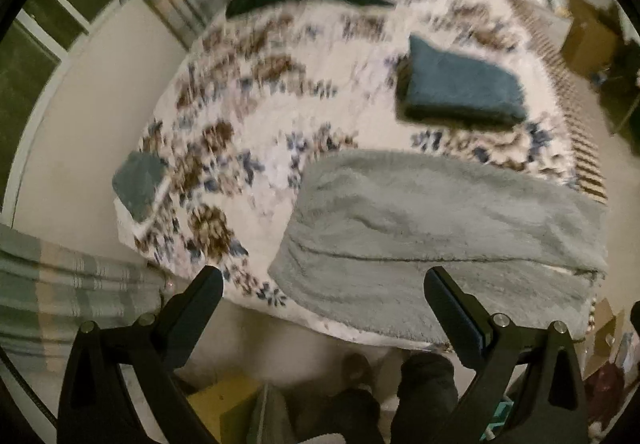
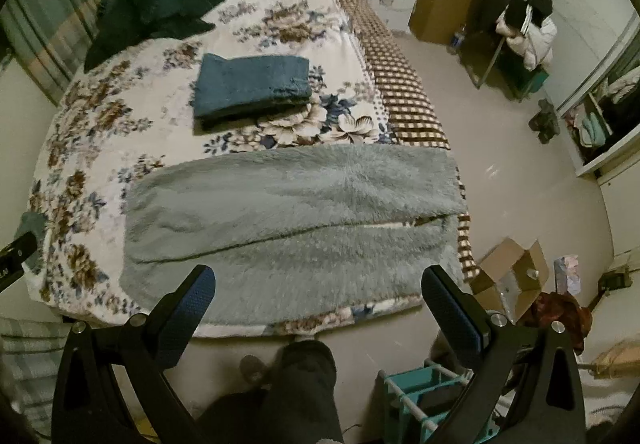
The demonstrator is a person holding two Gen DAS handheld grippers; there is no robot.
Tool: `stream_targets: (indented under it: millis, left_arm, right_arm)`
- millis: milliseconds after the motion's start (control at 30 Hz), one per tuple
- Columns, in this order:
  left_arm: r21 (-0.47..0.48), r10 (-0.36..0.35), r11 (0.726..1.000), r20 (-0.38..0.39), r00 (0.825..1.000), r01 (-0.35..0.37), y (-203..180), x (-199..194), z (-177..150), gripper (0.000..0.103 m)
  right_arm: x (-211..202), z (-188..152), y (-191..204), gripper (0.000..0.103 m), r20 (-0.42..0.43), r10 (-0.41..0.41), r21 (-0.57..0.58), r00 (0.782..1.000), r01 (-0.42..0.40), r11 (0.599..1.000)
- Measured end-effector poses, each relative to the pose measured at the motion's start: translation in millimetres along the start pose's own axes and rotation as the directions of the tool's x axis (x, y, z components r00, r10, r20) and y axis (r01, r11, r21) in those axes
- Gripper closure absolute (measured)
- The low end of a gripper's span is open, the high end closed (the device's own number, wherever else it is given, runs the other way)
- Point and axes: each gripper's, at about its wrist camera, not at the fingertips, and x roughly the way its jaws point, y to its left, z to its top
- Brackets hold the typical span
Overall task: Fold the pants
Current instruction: 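Lower both grippers onto the grey fluffy blanket edge and close them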
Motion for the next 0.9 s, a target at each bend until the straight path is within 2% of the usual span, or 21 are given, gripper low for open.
stream_targets:
  millis: [67,167,267,400,567,700,800,867,900]
  left_arm:
    - [-0.037,-0.014,0.999,-0.082,0.997,0.011,-15.8,37.5,21.4,0.0]
    - [-0.131,-0.049,0.991,-0.214,0.976,0.021,-33.6,101.5,56.3,0.0]
    - [-0.237,-0.09,0.971,-0.301,0.949,0.017,-44.1,164.2,88.4,0.0]
    - [-0.345,-0.124,0.938,-0.378,0.918,-0.015,-48.8,245.4,122.7,0.0]
    - [-0.437,-0.18,0.898,-0.458,0.87,-0.044,-56.5,343.1,157.7,0.0]
    - [-0.497,-0.223,0.865,-0.506,0.833,-0.07,-59.9,401.4,170.6,0.0]
    - [-0.54,-0.251,0.838,-0.508,0.824,-0.078,-59.3,423.5,173.0,0.001]
    - [-0.559,-0.243,0.824,-0.497,0.833,-0.093,-56.8,427.9,171.4,0.026]
    - [-0.563,-0.243,0.821,-0.495,0.834,-0.094,-56.2,428.8,169.6,0.053]
  right_arm:
    - [48.2,28.6,-10.3,0.0,-0.047,0.021,0.025,0.999,-0.019,0.999]
    - [134.2,74.9,-32.8,0.0,-0.142,0.069,0.115,0.987,-0.053,0.992]
    - [228.5,115.8,-65.3,0.0,-0.24,0.142,0.261,0.96,-0.077,0.962]
    - [352.0,156.4,-108.9,0.0,-0.328,0.202,0.441,0.923,-0.039,0.897]
    - [471.2,182.2,-151.5,0.0,-0.379,0.228,0.586,0.897,0.042,0.809]
    - [534.3,185.2,-181.0,0.0,-0.401,0.232,0.674,0.886,0.114,0.73]
    - [575.4,182.1,-196.7,0.0,-0.422,0.269,0.734,0.866,0.153,0.661]
    - [599.0,176.5,-206.5,0.001,-0.429,0.306,0.775,0.85,0.172,0.609]
    - [609.2,173.8,-211.0,0.005,-0.427,0.322,0.792,0.845,0.178,0.583]
